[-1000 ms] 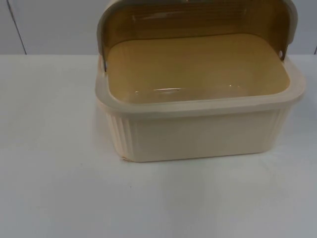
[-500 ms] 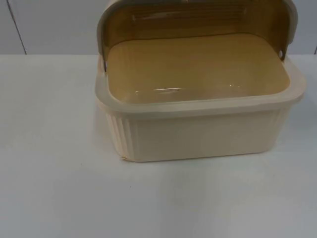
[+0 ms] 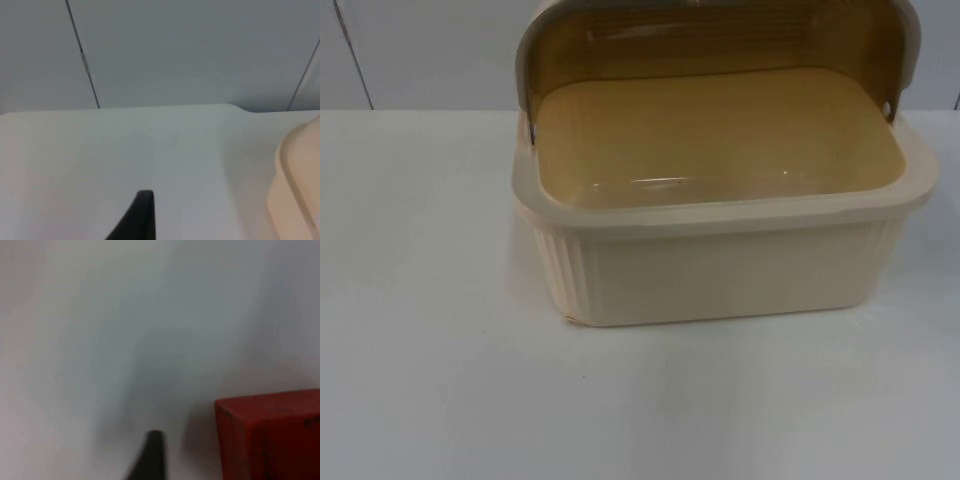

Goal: Open the box lid with the left hand, place the block into the box with the right hand, then close the box lid with the left hand.

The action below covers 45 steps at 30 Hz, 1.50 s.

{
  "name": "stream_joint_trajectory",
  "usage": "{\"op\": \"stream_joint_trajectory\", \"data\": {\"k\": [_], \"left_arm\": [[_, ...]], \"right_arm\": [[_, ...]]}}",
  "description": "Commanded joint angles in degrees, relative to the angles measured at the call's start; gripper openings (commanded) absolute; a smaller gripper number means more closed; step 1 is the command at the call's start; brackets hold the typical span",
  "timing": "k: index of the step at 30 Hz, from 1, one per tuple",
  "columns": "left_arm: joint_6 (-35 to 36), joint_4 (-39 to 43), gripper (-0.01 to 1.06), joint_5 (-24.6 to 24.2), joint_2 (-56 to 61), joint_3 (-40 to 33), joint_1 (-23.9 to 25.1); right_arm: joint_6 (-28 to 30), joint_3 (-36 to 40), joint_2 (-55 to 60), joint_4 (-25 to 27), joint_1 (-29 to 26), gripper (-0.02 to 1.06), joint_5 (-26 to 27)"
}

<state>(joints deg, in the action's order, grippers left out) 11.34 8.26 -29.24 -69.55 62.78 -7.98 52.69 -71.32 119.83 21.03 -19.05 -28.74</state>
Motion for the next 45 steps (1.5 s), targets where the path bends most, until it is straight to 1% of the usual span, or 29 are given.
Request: {"op": "stream_joint_trajectory", "data": {"k": [1,2,5,6,8,10,11,13,15,16,19,20,21,22,24,26,27,29,31,32,34,36,37,39,41,42,43,44,45], "left_arm": [[0.29,0.27,1.04,0.02,0.27,0.34,0.1],[0.29,0.27,1.04,0.02,0.27,0.34,0.1],[0.29,0.27,1.04,0.02,0.27,0.34,0.1],[0.29,0.27,1.04,0.02,0.27,0.34,0.1],[0.29,0.27,1.04,0.02,0.27,0.34,0.1],[0.29,0.27,1.04,0.02,0.27,0.34,0.1],[0.29,0.27,1.04,0.02,0.27,0.34,0.1],[0.29,0.74,1.04,0.01,0.27,0.34,0.1],[0.29,0.88,1.04,-0.1,0.27,0.34,0.1],[0.29,0.88,1.04,-0.1,0.27,0.34,0.1],[0.29,0.88,1.04,-0.73,0.27,0.34,0.1],[0.29,0.88,1.04,-1.09,0.27,0.34,0.1],[0.29,0.88,1.04,-1.09,0.27,0.34,0.1],[0.29,0.88,1.04,-1.36,0.27,0.34,0.1],[0.29,0.88,1.04,-1.62,0.27,0.34,0.1],[0.29,0.88,1.04,-1.75,0.27,0.34,0.1],[0.29,0.88,1.04,-1.75,0.27,0.34,0.1],[0.29,0.35,1.04,-1.75,0.27,0.34,0.1],[0.29,-0.42,1.04,-1.86,0.27,0.34,0.1],[0.29,-0.42,1.04,-1.86,0.27,0.34,0.1],[0.29,-1.35,1.04,-1.94,0.27,0.34,0.1],[0.29,-1.85,1.04,-1.94,0.27,0.34,0.1],[0.29,-1.85,1.04,-1.94,0.27,0.34,0.1],[0.29,-1.85,1.04,-1.94,0.27,0.34,0.1],[0.29,-1.85,1.04,-1.94,0.27,0.34,0.1],[0.29,-1.83,1.04,-2.11,0.27,0.34,0.1],[0.29,-1.83,1.04,-2.11,0.27,0.34,0.1],[0.29,-2.0,1.04,-2.31,0.27,0.34,0.1],[0.29,-1.99,1.04,-2.53,0.27,0.34,0.1]], "right_arm": [[0.3,-0.42,-0.13,0.09,-0.33,0.51,-0.9],[0.3,-0.42,-0.13,0.09,-0.33,0.51,-0.9],[-2.69,-0.42,-0.58,0.09,-0.33,0.01,-1.48],[-2.69,-0.42,-0.58,0.09,-0.33,0.01,-1.48],[-4.48,-0.42,-1.73,0.2,-0.33,0.0,-1.16],[-5.71,-0.42,-3.94,2.13,-0.33,0.0,-0.28],[-5.71,-0.42,-3.94,2.13,-0.33,0.0,-0.28],[-5.71,-0.58,-7.53,6.76,-0.33,0.0,0.63],[-5.71,-1.19,-11.1,9.79,-0.33,0.0,0.73],[-5.71,-1.19,-11.1,9.79,-0.33,0.0,0.73],[-5.81,-2.85,-17.09,14.66,-0.22,0.0,-0.28],[-5.8,-3.96,-20.23,17.32,-0.22,0.0,-1.63],[-5.8,-3.96,-20.23,17.32,-0.22,0.0,-1.63],[-6.02,-4.91,-22.67,18.33,0.29,0.0,-2.33],[-7.27,-6.75,-27.44,18.32,1.84,0.0,-3.7],[-8.33,-8.51,-32.57,16.96,4.49,0.0,-5.67],[-8.33,-8.51,-32.57,16.96,4.49,0.0,-5.67],[-9.8,-10.08,-36.98,13.39,8.47,0.0,-7.58],[-12.45,-10.45,-41.59,8.64,14.13,0.0,-8.34],[-12.45,-10.45,-41.59,8.64,14.13,0.0,-8.34],[-17.18,-10.45,-45.1,2.34,19.94,0.0,-9.85],[-24.89,-10.45,-47.83,-3.28,26.07,0.0,-11.69],[-24.89,-10.45,-47.83,-3.28,26.07,0.0,-11.69],[-30.8,-10.2,-49.51,-7.66,30.99,0.0,-13.16],[-36.81,-9.11,-50.79,-9.15,35.43,0.0,-13.27],[-38.22,-8.07,-51.02,-9.59,37.02,0.0,-13.41],[-38.22,-8.07,-51.02,-9.59,37.02,0.0,-13.41],[-38.82,-6.23,-51.41,-10.24,39.71,0.0,-13.4],[-39.03,-5.5,-51.41,-10.63,40.52,0.0,-13.4]]}}
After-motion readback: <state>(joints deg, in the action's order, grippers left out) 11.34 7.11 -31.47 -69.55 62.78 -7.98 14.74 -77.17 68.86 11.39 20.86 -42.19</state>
